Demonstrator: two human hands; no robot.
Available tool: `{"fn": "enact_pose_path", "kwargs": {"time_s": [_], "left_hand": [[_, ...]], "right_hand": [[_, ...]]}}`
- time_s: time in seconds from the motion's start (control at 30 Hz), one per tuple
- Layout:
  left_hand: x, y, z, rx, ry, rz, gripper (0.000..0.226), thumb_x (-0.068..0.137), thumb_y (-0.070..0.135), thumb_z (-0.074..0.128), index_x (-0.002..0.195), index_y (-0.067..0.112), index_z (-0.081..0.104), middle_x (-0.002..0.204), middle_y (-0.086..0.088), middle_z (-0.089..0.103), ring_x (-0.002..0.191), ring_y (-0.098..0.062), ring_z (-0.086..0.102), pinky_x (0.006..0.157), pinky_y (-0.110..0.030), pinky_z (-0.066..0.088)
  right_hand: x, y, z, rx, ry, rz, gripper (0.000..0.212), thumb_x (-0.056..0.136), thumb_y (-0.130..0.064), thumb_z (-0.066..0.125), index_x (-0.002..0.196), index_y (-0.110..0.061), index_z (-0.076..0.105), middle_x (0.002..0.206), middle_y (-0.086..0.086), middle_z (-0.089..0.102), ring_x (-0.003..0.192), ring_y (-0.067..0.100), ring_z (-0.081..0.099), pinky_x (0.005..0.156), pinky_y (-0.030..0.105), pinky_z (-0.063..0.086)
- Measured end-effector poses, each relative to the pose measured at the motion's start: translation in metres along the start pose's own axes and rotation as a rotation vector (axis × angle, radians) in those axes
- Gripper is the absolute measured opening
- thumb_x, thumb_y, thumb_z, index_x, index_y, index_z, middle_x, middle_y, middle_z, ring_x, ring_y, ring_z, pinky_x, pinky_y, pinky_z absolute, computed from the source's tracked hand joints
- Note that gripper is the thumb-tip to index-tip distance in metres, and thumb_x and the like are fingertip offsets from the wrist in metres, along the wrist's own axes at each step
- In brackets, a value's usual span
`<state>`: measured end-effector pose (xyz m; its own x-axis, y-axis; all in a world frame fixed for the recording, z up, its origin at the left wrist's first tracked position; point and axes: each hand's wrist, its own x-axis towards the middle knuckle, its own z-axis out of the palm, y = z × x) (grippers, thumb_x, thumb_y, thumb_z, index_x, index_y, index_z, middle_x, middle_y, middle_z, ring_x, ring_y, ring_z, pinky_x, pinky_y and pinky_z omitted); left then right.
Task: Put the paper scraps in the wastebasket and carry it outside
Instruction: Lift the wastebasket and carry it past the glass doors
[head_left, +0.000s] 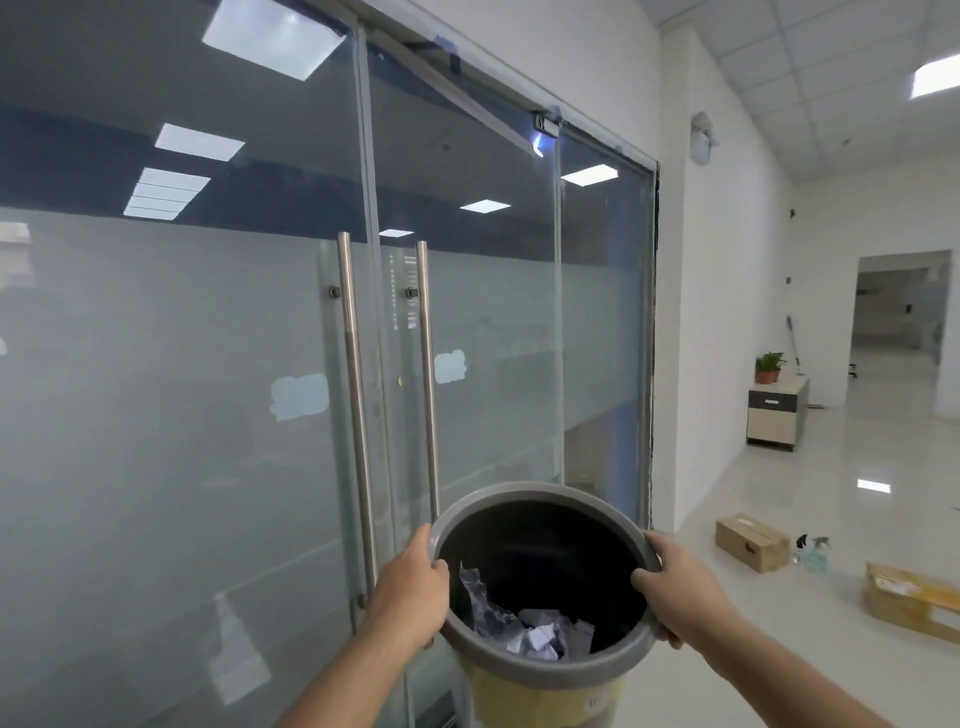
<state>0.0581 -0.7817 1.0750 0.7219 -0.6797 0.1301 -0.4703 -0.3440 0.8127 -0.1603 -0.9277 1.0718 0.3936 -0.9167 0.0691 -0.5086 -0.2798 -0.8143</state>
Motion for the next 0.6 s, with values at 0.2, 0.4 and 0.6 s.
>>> {"fn": "enact_pose_path", "kwargs": {"time_s": [0.2,0.4,0.6], "left_hand": [[0.078,0.01,0.024,-0.025,-0.043,0.014,0.053,0.101,0.024,0.041,0.151,0.035,0.027,0.091,-0.006,0.066,0.054,-0.014,0.06,0.039,-0.02,0.044],[0.143,0.024,0.071,-0.008,-0.08,0.009,0.049,0.1,0.024,0.043,0.146,0.035,0.032,0.088,-0.006,0.068,0.059,-0.016,0.067,0.043,-0.021,0.049],[0.197,0.043,0.129,0.017,-0.069,0.002,0.045,0.1,0.024,0.043,0.143,0.034,0.036,0.086,-0.005,0.068,0.061,-0.019,0.069,0.049,-0.026,0.058]], "right_hand": [[0.066,-0.003,0.007,0.02,0.048,0.028,0.04,0.082,-0.005,0.046,0.117,-0.024,0.051,0.07,0.02,0.07,0.036,0.022,0.055,0.036,0.025,0.042],[0.134,0.015,0.0,0.008,0.057,0.09,0.035,0.081,-0.006,0.046,0.112,-0.021,0.052,0.075,0.021,0.071,0.041,0.023,0.057,0.04,0.028,0.044],[0.203,0.04,-0.019,-0.008,0.074,0.067,0.035,0.082,-0.005,0.046,0.11,-0.025,0.05,0.073,0.019,0.071,0.04,0.022,0.056,0.038,0.025,0.043]]}}
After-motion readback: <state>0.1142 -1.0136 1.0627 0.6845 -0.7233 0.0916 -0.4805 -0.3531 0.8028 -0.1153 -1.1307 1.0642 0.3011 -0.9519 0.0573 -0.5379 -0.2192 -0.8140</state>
